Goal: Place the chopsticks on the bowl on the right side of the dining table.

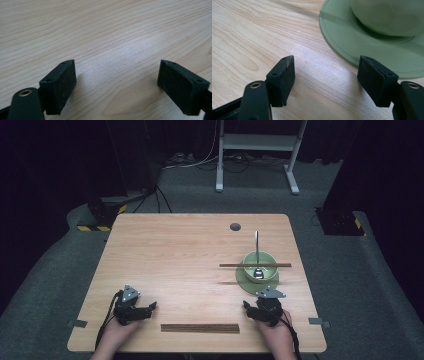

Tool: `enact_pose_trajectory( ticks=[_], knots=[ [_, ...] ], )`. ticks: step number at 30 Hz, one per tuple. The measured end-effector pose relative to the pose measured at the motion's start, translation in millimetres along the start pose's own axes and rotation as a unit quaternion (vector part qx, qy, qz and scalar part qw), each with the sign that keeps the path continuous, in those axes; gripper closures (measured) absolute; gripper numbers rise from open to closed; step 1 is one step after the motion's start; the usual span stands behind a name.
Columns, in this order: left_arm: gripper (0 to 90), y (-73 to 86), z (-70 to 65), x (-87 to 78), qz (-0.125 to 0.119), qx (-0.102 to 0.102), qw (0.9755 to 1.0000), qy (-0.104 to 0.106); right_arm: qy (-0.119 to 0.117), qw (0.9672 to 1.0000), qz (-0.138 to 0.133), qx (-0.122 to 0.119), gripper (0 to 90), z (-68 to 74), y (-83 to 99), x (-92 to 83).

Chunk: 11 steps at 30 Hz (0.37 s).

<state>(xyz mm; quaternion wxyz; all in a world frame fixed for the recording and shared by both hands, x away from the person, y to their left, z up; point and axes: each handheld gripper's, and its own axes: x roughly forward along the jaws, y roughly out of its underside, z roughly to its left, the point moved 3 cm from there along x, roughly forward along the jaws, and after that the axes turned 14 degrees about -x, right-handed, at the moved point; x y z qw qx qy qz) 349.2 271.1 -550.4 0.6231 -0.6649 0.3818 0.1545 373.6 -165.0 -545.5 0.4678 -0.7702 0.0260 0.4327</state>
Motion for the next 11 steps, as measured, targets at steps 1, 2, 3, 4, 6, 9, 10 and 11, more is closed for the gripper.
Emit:
enact_pose_trajectory(
  ticks=[1,2,3,4,6,9,10,11],
  knots=[
    [14.6,-0.1,0.4,0.0,0.002,0.000,1.0000,0.002,0.001,1.0000,0.000,0.000,30.1,0.0,-0.1,0.1],
    [14.1,-0.1,0.7,0.0,0.002,-0.003,1.0000,0.006,0.002,1.0000,0.001,0.002,29.8,0.2,-0.1,0.2],
    [14.1,-0.1,0.7,0.0,0.001,-0.004,1.0000,0.006,0.003,1.0000,0.001,0.003,29.2,0.1,-0.2,0.3],
    [14.1,0.0,0.2,0.2,0.001,-0.002,1.0000,0.003,0.005,1.0000,0.002,0.006,28.5,0.0,-0.3,0.5],
    [13.9,0.4,-0.8,0.2,0.002,0.002,1.0000,0.004,0.011,0.9999,0.004,0.011,27.5,0.5,-0.7,1.0],
    [13.9,0.4,-1.2,0.2,0.002,0.003,1.0000,0.005,0.014,0.9998,0.005,0.013,27.4,1.2,-0.6,0.7],
    [13.9,0.4,-1.3,0.3,0.002,0.002,1.0000,0.005,0.015,0.9998,0.005,0.013,27.3,1.3,-0.5,0.6],
    [13.8,0.4,-1.5,0.3,0.003,0.002,1.0000,0.005,0.014,0.9998,0.005,0.012,27.3,1.3,-0.4,0.5]
  ],
)
